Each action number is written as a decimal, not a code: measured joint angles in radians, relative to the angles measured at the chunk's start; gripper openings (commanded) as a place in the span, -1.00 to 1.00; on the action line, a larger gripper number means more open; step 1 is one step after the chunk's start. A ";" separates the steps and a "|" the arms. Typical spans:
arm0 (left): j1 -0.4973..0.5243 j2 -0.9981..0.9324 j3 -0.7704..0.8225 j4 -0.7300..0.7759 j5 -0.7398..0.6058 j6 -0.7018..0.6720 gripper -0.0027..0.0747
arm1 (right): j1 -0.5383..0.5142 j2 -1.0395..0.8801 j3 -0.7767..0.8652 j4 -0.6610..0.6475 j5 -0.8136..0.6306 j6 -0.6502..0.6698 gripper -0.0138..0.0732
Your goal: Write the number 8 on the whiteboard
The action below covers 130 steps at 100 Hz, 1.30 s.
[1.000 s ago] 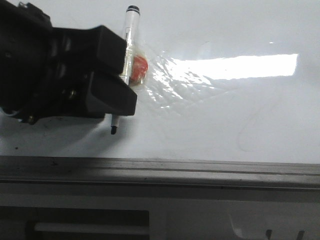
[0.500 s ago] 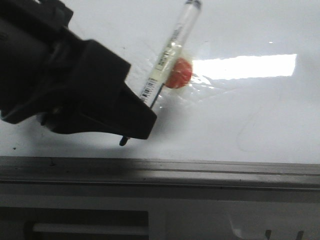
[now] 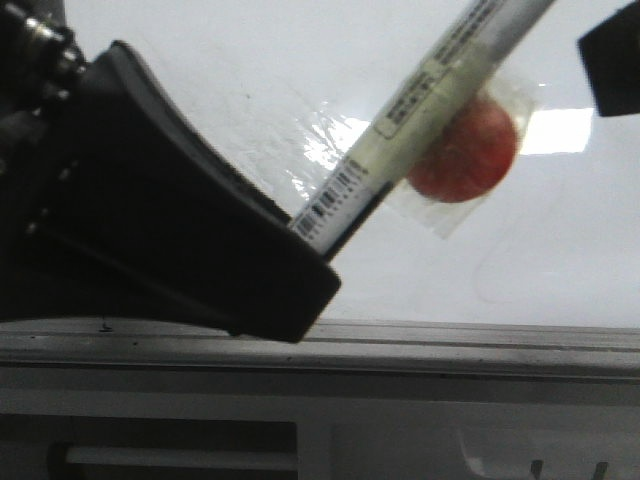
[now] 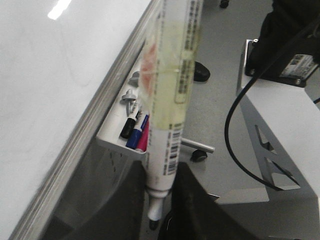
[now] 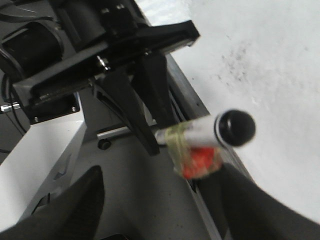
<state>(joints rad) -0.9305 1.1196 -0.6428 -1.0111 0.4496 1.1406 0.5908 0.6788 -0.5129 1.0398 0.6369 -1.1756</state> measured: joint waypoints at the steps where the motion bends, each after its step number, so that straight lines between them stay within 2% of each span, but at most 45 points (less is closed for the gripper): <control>1: 0.000 0.000 0.000 -0.006 0.003 0.017 -0.98 | 0.005 0.003 0.000 0.014 -0.003 -0.014 0.32; 15: 0.000 0.000 0.000 -0.102 0.024 0.145 -0.98 | 0.044 0.048 -0.002 0.140 -0.045 -0.133 0.32; 33: 0.000 -0.002 0.000 -0.139 0.029 0.193 -0.98 | 0.058 0.064 -0.004 0.264 -0.070 -0.237 0.32; 77: 0.000 -0.004 0.000 -0.174 0.058 0.253 -0.98 | 0.058 0.150 -0.004 0.300 -0.086 -0.278 0.31; 84: 0.000 -0.004 0.000 -0.180 0.064 0.259 -0.98 | 0.058 0.160 -0.004 0.300 -0.077 -0.279 0.15; 103: 0.000 -0.004 0.000 -0.183 0.067 0.264 -0.98 | 0.058 0.172 -0.004 0.302 -0.060 -0.279 -0.76; 106: 0.000 -0.004 0.000 -0.183 0.067 0.264 -0.98 | 0.058 0.172 -0.004 0.302 -0.060 -0.281 -0.85; 120: 0.000 -0.004 0.000 -0.199 0.043 0.264 -0.93 | 0.058 0.173 -0.004 0.312 -0.072 -0.291 -0.82; 124: 0.000 -0.004 0.000 -0.203 0.032 0.265 -0.81 | 0.058 0.173 -0.004 0.314 -0.084 -0.302 -0.82; 130: 0.000 -0.009 0.000 -0.205 0.015 0.267 -0.50 | 0.058 0.173 -0.004 0.320 -0.110 -0.309 -0.82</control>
<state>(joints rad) -0.9305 1.1102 -0.6428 -1.2163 0.4650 1.4078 0.6490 0.8515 -0.5172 1.3601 0.5271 -1.4842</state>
